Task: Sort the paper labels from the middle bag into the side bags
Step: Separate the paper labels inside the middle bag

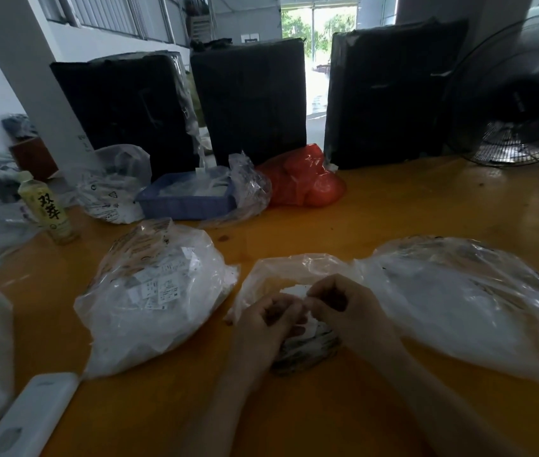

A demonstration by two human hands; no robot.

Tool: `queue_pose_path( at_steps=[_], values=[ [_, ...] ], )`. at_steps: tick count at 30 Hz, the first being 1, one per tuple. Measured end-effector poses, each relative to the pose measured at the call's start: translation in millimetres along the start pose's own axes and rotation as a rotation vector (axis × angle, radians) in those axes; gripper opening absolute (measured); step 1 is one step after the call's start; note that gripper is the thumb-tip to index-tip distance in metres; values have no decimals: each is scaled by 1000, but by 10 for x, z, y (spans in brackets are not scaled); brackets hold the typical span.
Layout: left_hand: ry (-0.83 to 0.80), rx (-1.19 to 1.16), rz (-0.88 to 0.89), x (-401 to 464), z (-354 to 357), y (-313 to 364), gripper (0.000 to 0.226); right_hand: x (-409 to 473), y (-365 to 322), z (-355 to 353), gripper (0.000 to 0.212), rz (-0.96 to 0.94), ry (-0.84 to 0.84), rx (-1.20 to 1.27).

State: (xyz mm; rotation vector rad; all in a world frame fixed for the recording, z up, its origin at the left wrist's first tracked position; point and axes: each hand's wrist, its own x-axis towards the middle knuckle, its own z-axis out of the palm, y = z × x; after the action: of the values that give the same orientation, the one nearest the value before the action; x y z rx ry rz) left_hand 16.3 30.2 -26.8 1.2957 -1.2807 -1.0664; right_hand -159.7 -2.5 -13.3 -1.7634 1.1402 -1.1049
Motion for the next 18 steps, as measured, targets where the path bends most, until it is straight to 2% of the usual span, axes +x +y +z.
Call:
queue_pose_path(
  at_steps=[2,5,7,9,12,13,16,18],
  values=[
    [51,-44,-20,3,5,-2,19,7,-6,17,8,-4,44,-22],
    [139,-325,-148,43,-2,27,37,17,1,3,7,-45,145,-172],
    [167,-470,-201,76,-16,32,45,27,34,-22,8,-77,86,-372],
    [184,-515,-206,92,-27,24,50,45,70,-21,19,-87,-17,-542],
    [186,-556,-204,106,-39,-9,41,63,125,20,49,-11,-143,-692],
    [177,-574,-198,107,-41,-19,36,62,137,40,53,11,-173,-731],
    [159,-601,-175,118,-48,-31,36,70,161,65,38,-35,-174,-792],
    [149,-614,-172,119,-49,-22,40,84,162,50,37,-24,-143,-792]
  ],
)
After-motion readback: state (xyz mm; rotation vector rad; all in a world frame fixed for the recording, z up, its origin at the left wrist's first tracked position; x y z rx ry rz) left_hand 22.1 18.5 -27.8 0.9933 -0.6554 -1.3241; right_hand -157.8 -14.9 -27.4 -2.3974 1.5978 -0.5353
